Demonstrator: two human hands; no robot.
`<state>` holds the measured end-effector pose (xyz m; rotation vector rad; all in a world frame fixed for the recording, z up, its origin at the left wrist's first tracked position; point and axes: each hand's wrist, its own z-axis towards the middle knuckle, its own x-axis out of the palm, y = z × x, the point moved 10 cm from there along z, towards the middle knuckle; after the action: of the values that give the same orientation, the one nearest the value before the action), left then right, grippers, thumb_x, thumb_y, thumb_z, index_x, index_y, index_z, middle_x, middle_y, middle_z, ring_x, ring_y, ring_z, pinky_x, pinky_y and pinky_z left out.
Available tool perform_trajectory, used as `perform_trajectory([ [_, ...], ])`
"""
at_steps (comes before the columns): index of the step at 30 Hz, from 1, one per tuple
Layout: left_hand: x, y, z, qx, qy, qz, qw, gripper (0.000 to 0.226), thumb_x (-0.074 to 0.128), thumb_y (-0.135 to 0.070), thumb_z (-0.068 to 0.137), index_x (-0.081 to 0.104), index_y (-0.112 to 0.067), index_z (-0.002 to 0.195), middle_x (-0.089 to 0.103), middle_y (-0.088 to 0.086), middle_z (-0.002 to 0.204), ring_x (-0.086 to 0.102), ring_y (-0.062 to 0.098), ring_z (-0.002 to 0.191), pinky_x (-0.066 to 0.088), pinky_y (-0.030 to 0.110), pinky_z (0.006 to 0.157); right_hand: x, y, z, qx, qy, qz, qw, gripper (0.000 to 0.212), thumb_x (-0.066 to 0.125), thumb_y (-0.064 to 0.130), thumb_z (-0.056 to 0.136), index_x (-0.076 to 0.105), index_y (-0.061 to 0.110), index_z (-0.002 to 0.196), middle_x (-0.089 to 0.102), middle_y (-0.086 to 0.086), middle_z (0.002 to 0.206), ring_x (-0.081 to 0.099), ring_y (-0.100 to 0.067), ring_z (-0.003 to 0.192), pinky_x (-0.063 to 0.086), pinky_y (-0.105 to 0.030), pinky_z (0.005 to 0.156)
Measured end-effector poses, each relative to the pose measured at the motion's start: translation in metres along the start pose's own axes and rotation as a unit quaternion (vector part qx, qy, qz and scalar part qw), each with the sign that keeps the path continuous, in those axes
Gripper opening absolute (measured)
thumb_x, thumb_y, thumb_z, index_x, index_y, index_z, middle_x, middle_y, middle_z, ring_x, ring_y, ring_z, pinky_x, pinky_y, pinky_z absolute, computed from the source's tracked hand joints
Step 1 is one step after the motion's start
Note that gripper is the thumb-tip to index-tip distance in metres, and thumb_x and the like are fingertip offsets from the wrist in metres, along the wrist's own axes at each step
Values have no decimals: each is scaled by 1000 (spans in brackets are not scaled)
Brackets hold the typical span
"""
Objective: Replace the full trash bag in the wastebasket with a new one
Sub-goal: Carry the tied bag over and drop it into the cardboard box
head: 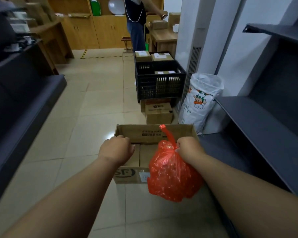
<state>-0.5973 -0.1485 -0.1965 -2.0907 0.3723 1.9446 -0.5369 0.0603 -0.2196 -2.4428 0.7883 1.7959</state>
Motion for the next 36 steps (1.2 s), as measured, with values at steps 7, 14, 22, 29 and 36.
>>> perform_trajectory([
  [7, 10, 13, 111, 6, 26, 5, 1000, 37, 38, -41, 95, 64, -16, 99, 63, 5, 101, 60, 23, 89, 40, 31, 70, -35, 3, 124, 34, -32, 38, 998, 12, 51, 16, 95, 57, 15, 84, 51, -3, 79, 50, -20, 75, 36, -27, 64],
  [14, 34, 20, 220, 39, 47, 5, 998, 35, 38, -40, 95, 62, -15, 101, 64, 7, 103, 61, 23, 94, 39, 30, 70, -28, 3, 230, 80, -26, 74, 994, 16, 49, 20, 95, 63, 13, 95, 46, 2, 69, 47, -16, 68, 37, -26, 64],
  [22, 66, 31, 293, 52, 95, 2, 994, 36, 40, -42, 94, 65, -17, 100, 65, 6, 106, 61, 26, 99, 46, 32, 79, -8, 3, 298, 129, -1, 129, 983, 19, 48, 24, 94, 62, 15, 84, 67, -10, 97, 62, -29, 94, 47, -36, 80],
  [29, 57, 5, 327, 105, 93, 6, 990, 38, 39, -43, 93, 64, -16, 103, 64, 6, 105, 61, 26, 96, 51, 36, 82, -33, 6, 315, 120, 5, 88, 989, 27, 53, 19, 94, 56, 13, 120, 59, -12, 120, 57, -31, 109, 50, -43, 91],
  [36, 14, -83, 343, 213, 63, 9, 975, 38, 39, -41, 94, 63, -16, 109, 64, 8, 110, 60, 26, 101, 50, 38, 85, -83, -36, 278, 139, -28, 81, 987, 36, 51, 27, 95, 48, 14, 128, 50, -11, 133, 50, -30, 120, 46, -43, 97],
])
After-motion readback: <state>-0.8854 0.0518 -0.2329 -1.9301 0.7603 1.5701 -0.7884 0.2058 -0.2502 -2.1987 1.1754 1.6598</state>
